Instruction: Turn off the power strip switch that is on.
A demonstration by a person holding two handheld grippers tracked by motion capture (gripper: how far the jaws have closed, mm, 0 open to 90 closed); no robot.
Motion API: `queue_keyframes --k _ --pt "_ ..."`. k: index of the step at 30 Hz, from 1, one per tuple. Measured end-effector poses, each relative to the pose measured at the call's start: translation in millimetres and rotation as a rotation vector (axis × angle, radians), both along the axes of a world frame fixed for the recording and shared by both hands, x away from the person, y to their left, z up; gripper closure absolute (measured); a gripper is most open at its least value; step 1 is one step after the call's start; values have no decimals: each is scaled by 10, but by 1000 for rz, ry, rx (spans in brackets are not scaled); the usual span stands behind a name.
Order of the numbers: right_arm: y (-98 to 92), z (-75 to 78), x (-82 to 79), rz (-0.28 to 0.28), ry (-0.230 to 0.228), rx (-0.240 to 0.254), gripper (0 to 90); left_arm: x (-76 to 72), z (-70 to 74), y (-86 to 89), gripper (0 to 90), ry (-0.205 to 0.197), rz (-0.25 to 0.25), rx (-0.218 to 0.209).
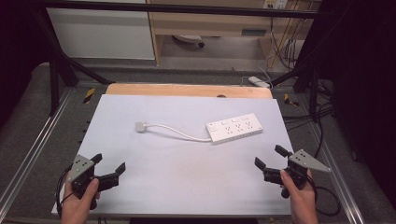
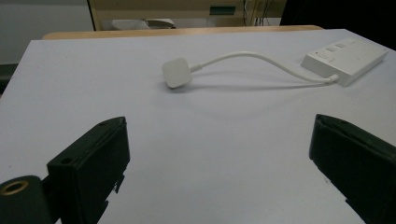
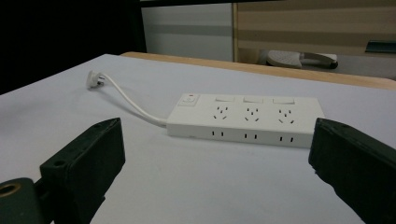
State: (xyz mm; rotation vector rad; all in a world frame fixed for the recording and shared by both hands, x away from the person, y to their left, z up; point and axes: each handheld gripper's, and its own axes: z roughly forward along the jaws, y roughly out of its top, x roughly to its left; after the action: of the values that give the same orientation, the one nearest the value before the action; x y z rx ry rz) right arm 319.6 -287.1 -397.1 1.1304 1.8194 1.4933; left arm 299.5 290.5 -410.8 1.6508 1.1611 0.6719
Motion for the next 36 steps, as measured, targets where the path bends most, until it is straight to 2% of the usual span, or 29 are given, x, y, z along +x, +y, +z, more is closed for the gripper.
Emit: queue_keyframes --k 4,14,23,36 --pt "-2 22 18 1 5 -4 41 0 1 -11 49 8 -9 5" --pt "-11 112 63 -5 13 5 43 21 -10 -23 52 13 13 29" --pt "-48 203 111 -18 10 4 43 30 -12 -20 55 15 20 25" --pt "29 354 240 -9 12 -19 39 31 -19 -12 51 19 19 23"
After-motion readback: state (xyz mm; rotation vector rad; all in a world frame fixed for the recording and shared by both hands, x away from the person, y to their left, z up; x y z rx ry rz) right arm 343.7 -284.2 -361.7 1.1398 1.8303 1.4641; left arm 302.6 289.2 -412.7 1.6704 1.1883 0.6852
